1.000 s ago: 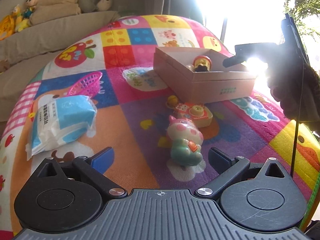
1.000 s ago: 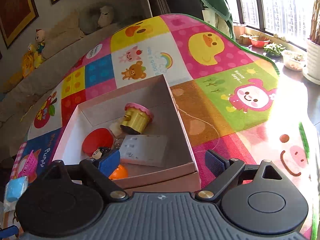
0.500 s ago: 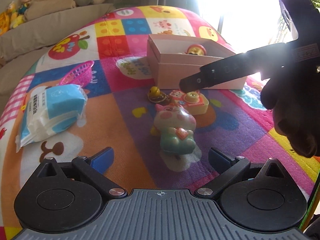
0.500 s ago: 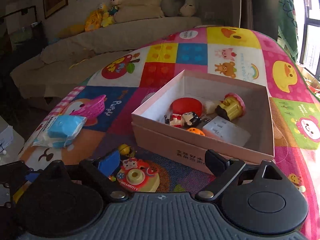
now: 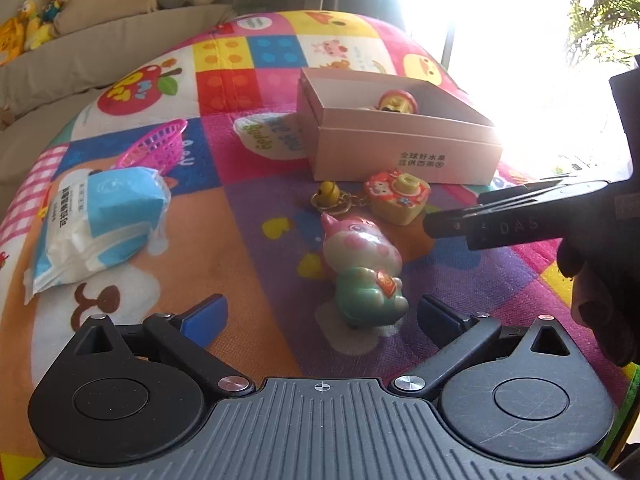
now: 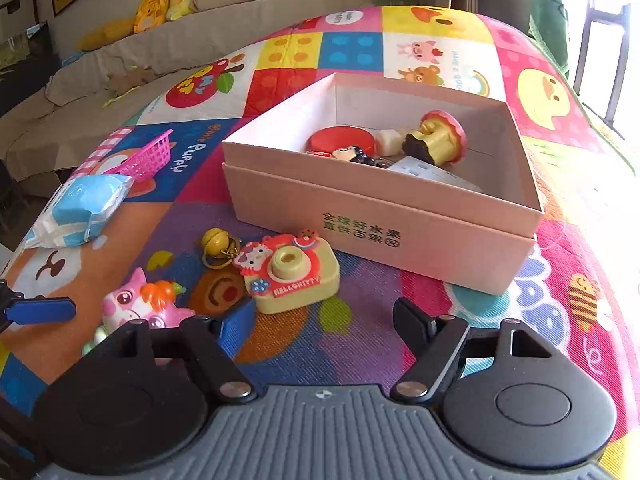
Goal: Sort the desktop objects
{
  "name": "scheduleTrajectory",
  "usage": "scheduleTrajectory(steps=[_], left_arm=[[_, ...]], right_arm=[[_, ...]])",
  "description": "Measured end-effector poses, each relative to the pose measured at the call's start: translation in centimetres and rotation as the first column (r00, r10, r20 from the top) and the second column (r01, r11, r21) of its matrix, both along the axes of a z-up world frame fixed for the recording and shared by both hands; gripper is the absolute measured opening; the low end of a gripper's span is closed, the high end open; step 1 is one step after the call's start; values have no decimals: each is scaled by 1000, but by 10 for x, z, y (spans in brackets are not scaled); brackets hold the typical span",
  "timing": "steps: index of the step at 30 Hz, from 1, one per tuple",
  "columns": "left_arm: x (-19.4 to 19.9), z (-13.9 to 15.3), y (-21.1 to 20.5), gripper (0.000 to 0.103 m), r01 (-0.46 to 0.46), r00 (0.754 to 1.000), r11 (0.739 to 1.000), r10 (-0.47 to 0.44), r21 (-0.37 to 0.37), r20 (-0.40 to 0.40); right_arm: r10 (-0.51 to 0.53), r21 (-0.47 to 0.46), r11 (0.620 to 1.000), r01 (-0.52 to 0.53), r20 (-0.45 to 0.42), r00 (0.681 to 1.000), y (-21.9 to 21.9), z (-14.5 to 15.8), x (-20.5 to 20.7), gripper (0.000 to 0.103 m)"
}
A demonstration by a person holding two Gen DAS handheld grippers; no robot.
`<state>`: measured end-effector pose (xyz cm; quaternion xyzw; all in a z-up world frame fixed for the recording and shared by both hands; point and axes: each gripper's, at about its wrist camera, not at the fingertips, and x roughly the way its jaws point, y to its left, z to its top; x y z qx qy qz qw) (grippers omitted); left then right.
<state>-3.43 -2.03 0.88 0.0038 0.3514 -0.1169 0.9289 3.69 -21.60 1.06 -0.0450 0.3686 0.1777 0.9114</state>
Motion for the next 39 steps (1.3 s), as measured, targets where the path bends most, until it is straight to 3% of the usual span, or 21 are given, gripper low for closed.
scheduleTrajectory(steps=[5,9,14,21,25,39], left_arm=[[13,1,-17,103,17,1000,1000,-18,20,24],[18,0,-28,103,4,998,996,-9,91,55],[23,1,-13,103,-101,991,975,81,199,108],[34,2,24,103,-261,965,937,246,232,92],[33,1,30,103,-267,964,940,255,214,79],[22,1,11,103,-96,995,992,93,79,41]], right_arm=[[-47,-50,997,50,62,997,-20,-4,-19,84],[-75,-30,997,77,58,995,-29,-6,-21,91],[-66,-37,997,67,32,997,-27,-8,-17,100],[-62,-36,997,63,18,998,-26,-10,-16,103],[-60,-45,997,61,17,998,-24,-11,-14,103],[-69,-34,997,70,15,997,-25,-11,-14,103]])
